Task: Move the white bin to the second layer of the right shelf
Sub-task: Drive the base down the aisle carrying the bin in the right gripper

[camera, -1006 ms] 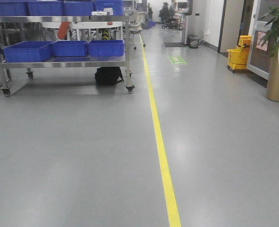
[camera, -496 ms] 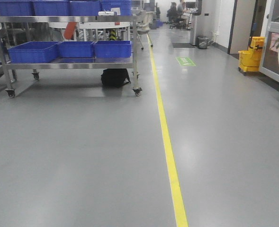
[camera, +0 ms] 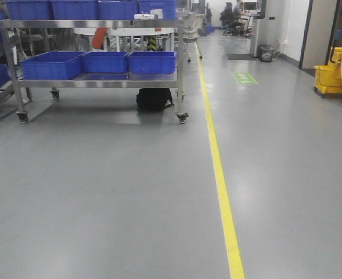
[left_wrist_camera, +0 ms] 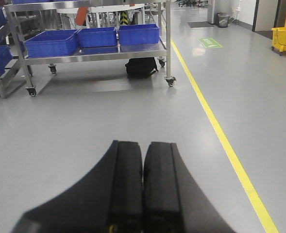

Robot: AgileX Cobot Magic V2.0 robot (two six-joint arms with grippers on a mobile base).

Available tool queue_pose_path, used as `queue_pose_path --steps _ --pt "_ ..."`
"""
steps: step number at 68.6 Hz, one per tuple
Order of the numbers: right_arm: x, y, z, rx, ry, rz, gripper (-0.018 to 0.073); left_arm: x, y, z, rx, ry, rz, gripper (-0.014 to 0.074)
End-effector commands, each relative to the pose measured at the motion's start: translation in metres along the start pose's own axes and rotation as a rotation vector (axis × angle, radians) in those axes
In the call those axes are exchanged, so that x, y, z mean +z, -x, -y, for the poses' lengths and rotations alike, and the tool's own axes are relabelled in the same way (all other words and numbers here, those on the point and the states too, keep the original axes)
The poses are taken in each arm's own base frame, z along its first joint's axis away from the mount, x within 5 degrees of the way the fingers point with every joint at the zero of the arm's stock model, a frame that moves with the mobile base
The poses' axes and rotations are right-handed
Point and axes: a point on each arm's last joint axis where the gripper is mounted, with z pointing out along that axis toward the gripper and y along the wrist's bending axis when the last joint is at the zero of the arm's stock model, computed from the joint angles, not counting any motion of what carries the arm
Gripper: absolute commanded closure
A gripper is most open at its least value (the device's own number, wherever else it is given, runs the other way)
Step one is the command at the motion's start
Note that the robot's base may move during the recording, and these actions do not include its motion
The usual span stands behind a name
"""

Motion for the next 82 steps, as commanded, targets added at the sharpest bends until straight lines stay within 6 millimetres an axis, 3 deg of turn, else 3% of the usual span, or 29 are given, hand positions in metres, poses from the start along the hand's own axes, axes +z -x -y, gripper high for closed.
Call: queue_pose_path --steps 1,82 --pt "-0.0050 0.0178 0.0000 0.002 -0.004 0.128 0.0500 0.0010 -0.0036 0.0003 -0.005 0.000 0.065 0.0512" --pt "-0.0050 0.0178 0.0000 0.002 -0.004 0.128 0.0500 0.0010 -0.0036 0.0003 -0.005 0.000 0.065 0.0512"
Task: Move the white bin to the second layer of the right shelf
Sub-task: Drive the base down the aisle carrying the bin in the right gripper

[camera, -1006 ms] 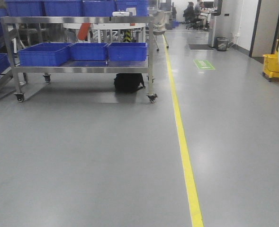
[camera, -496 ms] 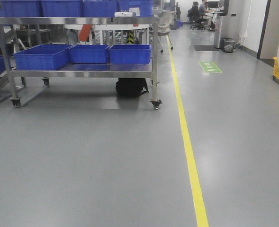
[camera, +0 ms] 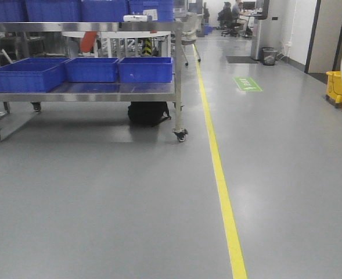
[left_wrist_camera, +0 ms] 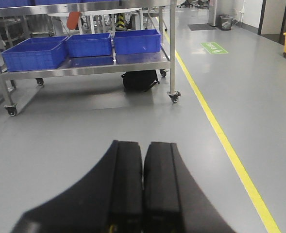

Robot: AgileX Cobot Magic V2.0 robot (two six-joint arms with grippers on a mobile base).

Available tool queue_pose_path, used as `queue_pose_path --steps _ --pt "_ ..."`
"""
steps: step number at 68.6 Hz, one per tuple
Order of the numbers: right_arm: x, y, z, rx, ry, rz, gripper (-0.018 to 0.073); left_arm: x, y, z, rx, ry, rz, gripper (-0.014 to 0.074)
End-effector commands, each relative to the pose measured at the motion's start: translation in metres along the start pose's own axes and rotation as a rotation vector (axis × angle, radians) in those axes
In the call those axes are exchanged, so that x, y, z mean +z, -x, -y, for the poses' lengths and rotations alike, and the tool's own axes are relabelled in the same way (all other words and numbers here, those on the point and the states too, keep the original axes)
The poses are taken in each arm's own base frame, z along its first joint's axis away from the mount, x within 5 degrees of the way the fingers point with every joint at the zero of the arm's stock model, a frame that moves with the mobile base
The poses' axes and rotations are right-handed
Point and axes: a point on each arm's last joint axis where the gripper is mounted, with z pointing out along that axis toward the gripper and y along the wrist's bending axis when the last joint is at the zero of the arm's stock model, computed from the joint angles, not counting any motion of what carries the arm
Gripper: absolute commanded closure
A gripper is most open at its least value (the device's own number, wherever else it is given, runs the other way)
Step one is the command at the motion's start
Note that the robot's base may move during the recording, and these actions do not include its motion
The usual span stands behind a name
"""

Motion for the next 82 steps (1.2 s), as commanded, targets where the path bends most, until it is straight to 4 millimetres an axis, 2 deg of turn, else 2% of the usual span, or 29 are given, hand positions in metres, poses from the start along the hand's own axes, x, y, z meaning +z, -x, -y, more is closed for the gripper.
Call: queue_pose_path --steps 1,82 --pt "-0.0050 0.0178 0.0000 0.002 -0.004 0.128 0.0500 0.0010 -0.0036 0.0003 -0.005 0.000 0.065 0.0512" --pt "-0.0050 0.0178 0.0000 0.002 -0.004 0.128 0.0500 0.0010 -0.0036 0.0003 -0.005 0.000 0.065 0.0512"
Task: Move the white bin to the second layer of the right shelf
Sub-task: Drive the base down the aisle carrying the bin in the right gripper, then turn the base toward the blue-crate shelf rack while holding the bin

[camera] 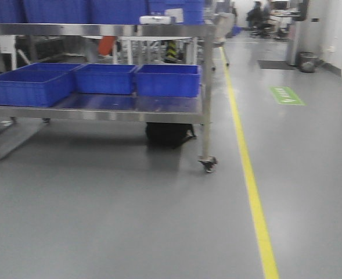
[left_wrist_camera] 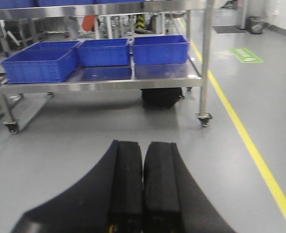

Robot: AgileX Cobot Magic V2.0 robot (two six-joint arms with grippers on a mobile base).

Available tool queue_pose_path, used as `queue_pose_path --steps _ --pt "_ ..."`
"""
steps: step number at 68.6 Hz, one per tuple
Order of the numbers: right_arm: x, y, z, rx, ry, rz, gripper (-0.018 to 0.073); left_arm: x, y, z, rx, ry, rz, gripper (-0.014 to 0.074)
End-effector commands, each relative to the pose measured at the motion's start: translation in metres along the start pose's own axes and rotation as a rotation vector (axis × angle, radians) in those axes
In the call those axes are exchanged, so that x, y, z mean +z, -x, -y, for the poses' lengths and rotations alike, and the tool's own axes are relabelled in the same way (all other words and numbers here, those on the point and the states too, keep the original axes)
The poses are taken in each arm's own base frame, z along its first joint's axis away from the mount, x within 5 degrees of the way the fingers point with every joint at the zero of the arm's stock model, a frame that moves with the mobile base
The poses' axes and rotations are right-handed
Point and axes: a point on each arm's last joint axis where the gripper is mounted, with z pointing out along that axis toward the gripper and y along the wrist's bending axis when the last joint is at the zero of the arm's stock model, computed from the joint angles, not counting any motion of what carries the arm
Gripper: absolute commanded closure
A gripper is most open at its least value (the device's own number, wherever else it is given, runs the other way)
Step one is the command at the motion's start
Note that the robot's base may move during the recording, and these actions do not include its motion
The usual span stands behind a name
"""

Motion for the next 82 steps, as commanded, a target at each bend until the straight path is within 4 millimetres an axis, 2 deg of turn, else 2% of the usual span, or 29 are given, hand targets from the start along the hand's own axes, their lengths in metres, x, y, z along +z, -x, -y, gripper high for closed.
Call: queue_pose_path --steps 1,82 --pt "-0.0050 0.0178 0.0000 0.002 -0.004 0.128 0.0500 0.0010 -0.0036 0.0003 -0.005 0.000 0.065 0.0512" --pt "-0.0050 0.0178 0.0000 0.002 -0.004 0.128 0.0500 0.0010 -0.0036 0.0003 -0.005 0.000 0.065 0.0512"
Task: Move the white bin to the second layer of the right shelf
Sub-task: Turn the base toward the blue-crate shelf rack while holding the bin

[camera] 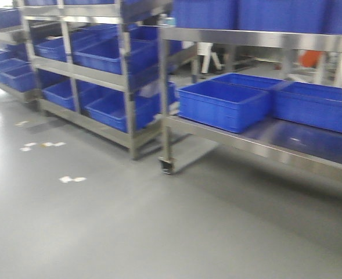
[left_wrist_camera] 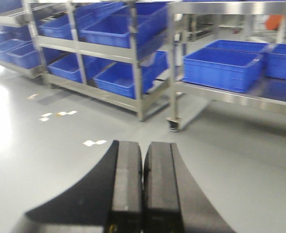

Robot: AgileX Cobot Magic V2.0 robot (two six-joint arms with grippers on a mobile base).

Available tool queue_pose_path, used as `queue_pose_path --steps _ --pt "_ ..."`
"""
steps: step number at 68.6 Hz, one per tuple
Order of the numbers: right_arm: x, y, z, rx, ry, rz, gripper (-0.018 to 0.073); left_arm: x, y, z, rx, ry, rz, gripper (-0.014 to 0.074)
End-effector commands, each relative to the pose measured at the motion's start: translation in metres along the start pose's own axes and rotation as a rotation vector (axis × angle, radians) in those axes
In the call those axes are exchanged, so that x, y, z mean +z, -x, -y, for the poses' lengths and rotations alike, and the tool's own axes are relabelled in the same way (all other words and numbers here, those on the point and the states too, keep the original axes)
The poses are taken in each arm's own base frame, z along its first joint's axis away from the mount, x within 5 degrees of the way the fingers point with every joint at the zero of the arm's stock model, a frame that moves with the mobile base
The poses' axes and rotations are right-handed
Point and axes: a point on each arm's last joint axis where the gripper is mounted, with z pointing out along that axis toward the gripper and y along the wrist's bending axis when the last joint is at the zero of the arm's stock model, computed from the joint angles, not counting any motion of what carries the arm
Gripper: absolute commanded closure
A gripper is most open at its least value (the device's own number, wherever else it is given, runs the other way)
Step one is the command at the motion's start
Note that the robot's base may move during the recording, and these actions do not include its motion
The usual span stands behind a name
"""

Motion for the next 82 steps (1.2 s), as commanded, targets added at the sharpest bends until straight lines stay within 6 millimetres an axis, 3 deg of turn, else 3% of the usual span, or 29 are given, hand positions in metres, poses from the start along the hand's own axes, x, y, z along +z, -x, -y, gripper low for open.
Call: queue_pose_path --steps 1,82 --pt "-0.0050 0.0178 0.0000 0.002 -0.004 0.128 0.0500 0.0010 -0.0036 0.0003 -0.005 0.000 0.065 0.0512" --pt "-0.0050 0.0178 0.0000 0.002 -0.004 0.128 0.0500 0.0010 -0.0036 0.0003 -0.005 0.000 0.065 0.0512"
